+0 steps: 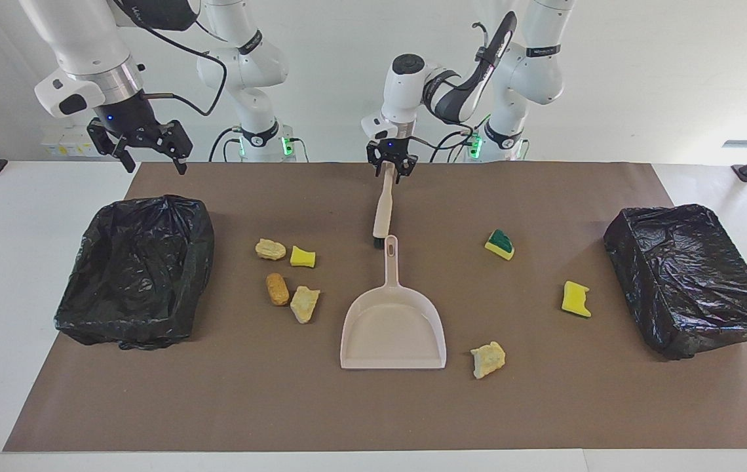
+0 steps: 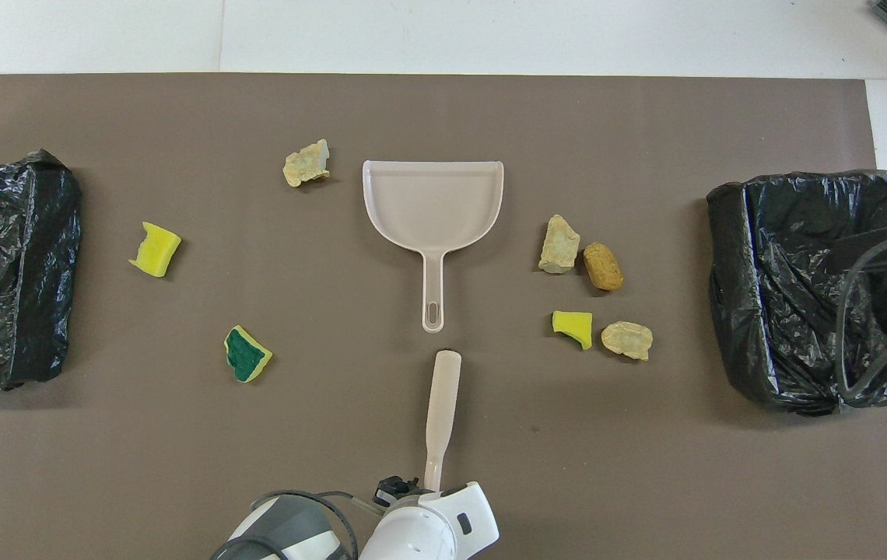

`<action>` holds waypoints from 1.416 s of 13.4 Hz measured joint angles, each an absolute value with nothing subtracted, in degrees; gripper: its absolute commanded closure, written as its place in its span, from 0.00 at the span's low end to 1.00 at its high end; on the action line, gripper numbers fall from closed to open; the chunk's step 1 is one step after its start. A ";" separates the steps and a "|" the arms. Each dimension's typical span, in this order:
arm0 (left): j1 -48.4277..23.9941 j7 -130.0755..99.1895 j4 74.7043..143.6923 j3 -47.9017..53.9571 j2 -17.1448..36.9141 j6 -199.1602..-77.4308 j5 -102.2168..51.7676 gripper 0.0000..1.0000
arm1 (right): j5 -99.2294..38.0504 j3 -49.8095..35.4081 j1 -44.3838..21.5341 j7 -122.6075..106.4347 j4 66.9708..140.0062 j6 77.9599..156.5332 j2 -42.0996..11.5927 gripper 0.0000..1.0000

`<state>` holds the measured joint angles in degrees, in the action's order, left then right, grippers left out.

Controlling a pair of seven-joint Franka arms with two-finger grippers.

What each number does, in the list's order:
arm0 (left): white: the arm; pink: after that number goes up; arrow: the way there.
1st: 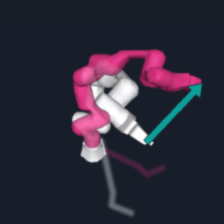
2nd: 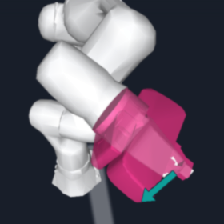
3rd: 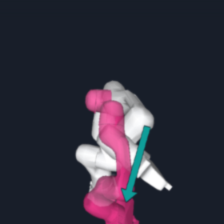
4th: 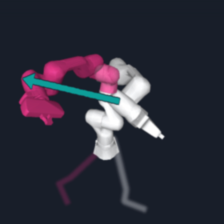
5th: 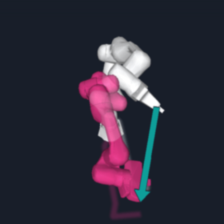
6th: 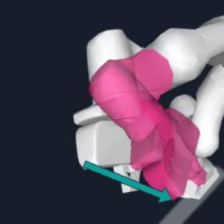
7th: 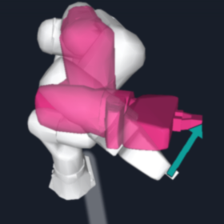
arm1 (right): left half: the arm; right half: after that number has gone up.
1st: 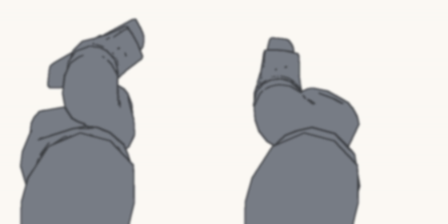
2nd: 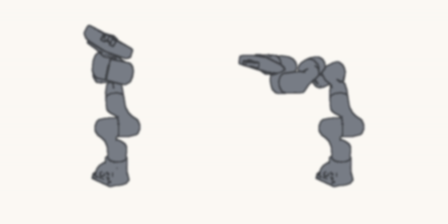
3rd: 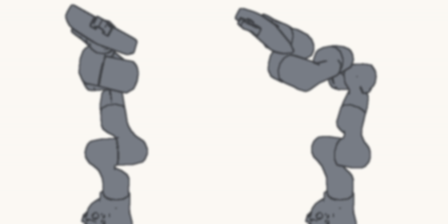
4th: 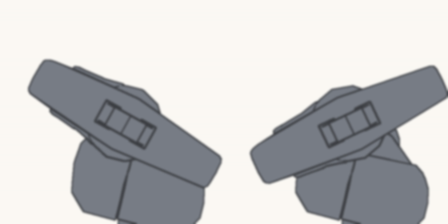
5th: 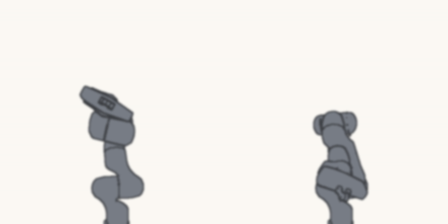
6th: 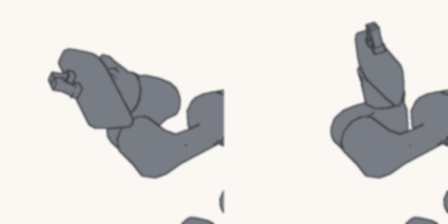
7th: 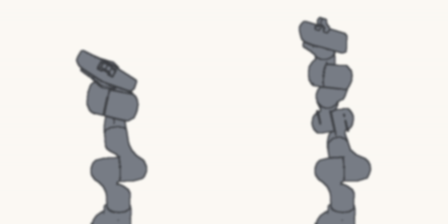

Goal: Sweep and dump trash in bin
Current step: 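Reach the left gripper to the beige brush handle and grasp it, then lift the brush with the left gripper toward the debris near the dustpan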

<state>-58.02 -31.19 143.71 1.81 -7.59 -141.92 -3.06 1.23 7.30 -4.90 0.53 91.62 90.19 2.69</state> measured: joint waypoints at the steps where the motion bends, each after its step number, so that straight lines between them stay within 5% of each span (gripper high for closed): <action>1: -58.02 -31.23 143.72 1.78 -7.59 -141.67 -3.05 1.00 | 1.23 7.30 -4.90 0.53 91.62 90.19 2.69 0.00; 6: -57.83 -31.31 142.37 1.20 -7.73 -137.17 -3.01 1.00 | 1.23 7.30 -4.90 0.53 91.62 90.19 2.69 0.00; 19: -49.63 -31.78 126.59 0.36 -16.15 -98.94 -1.29 1.00 | 1.23 7.30 -4.90 0.53 91.62 90.19 2.69 0.00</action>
<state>-49.63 -31.78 126.59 0.36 -16.15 -98.94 -1.29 1.23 7.30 -4.90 0.53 91.62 90.19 2.69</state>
